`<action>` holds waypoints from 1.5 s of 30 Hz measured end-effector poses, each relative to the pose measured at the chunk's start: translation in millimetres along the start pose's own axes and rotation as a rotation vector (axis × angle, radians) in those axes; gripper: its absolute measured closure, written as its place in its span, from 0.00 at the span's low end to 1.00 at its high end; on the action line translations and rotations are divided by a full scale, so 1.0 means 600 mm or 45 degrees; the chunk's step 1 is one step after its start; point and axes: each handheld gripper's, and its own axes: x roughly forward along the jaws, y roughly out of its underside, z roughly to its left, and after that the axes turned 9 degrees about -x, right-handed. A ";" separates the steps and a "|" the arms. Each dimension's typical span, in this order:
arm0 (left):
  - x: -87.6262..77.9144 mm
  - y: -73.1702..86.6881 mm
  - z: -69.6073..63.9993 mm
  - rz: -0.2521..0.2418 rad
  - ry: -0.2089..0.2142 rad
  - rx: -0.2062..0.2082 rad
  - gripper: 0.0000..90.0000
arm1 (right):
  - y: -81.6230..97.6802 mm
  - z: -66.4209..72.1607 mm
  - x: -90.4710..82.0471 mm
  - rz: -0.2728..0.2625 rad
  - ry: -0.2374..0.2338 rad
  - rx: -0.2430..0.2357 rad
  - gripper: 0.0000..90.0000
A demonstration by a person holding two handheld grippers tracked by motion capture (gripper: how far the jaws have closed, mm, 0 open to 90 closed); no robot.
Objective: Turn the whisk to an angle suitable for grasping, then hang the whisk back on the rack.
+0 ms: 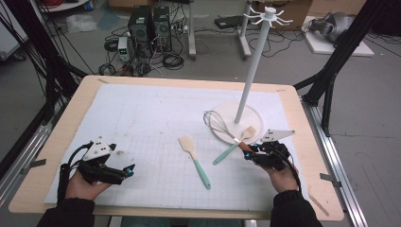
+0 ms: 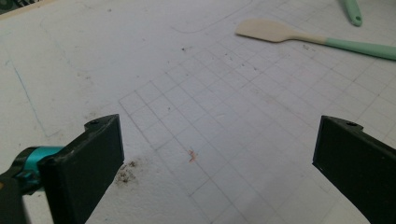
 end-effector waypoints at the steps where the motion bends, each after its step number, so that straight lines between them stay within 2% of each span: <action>1: 0.000 0.000 0.000 0.000 0.000 0.001 0.02 | 0.000 0.000 0.000 -0.003 -0.001 0.003 0.78; 13: 0.000 -0.001 -0.002 -0.010 0.011 0.007 0.02 | -0.007 0.004 0.003 0.002 -0.021 -0.026 0.78; 24: -0.003 -0.007 -0.008 -0.019 0.033 0.026 0.02 | -0.015 0.010 0.006 0.018 -0.070 -0.049 0.78; 30: -0.003 -0.012 -0.015 -0.018 0.057 0.053 0.02 | -0.022 0.015 0.008 0.016 -0.097 -0.067 0.78; 37: -0.001 -0.023 -0.024 -0.016 0.094 0.083 0.02 | -0.033 0.025 0.018 0.046 -0.150 -0.105 0.78; 45: -0.003 -0.040 -0.035 -0.023 0.116 0.118 0.02 | -0.050 0.034 0.019 0.039 -0.188 -0.136 0.78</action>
